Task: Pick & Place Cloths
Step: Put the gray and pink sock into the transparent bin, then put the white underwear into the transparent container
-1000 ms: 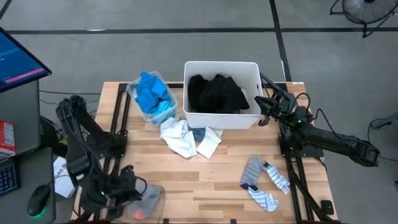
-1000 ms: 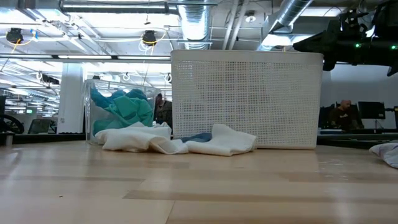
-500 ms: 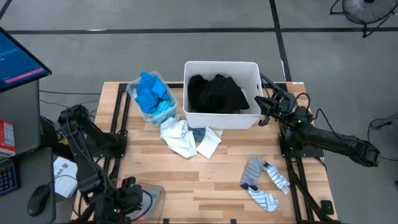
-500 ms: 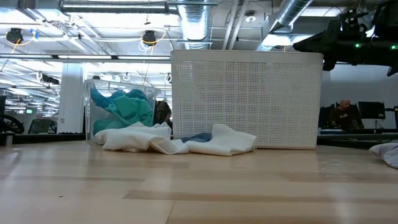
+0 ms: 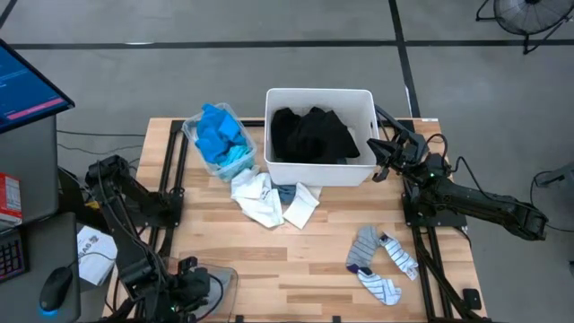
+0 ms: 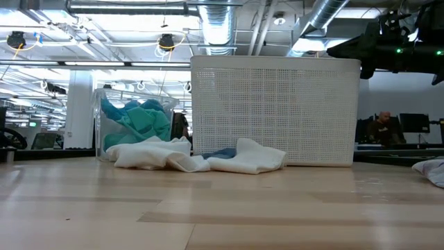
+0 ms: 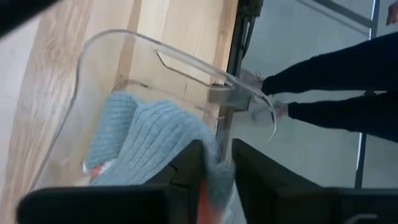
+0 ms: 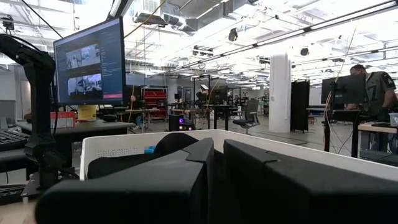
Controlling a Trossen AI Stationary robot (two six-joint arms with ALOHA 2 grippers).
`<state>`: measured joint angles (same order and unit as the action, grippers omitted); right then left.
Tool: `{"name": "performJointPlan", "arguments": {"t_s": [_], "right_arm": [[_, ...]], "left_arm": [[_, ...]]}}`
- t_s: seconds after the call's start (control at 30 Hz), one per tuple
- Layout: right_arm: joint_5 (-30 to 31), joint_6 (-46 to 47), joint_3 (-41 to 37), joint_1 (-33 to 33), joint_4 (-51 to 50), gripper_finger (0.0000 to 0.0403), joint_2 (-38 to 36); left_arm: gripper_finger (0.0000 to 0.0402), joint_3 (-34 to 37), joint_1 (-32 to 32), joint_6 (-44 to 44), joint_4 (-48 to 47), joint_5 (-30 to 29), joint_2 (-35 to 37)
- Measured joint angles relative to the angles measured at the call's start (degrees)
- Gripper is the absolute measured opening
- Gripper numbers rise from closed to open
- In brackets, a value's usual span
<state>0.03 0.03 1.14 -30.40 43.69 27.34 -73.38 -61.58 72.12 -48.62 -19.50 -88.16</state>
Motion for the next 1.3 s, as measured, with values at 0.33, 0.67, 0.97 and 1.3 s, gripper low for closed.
{"name": "performJointPlan", "arguments": {"t_s": [0.33, 0.67, 0.97, 1.3], "right_arm": [[0.00, 0.00, -0.01, 0.01, 0.01, 0.0037, -0.01], [0.00, 0.00, -0.01, 0.01, -0.01, 0.0037, -0.01], [0.02, -0.02, 0.01, 0.01, 0.01, 0.0037, -0.01], [0.01, -0.01, 0.00, 0.00, 0.00, 0.0037, 0.00]], "left_arm": [[0.0183, 0.00, 0.34, -0.07, 0.16, -1.94, 0.00], [0.0227, 0.00, 12.61, -16.34, 1.27, -24.90, 1.74], [0.0230, -0.04, 38.90, -28.29, 1.59, -20.67, 1.38], [0.0231, 0.02, 53.52, -48.55, 3.83, -3.54, -6.71]]}}
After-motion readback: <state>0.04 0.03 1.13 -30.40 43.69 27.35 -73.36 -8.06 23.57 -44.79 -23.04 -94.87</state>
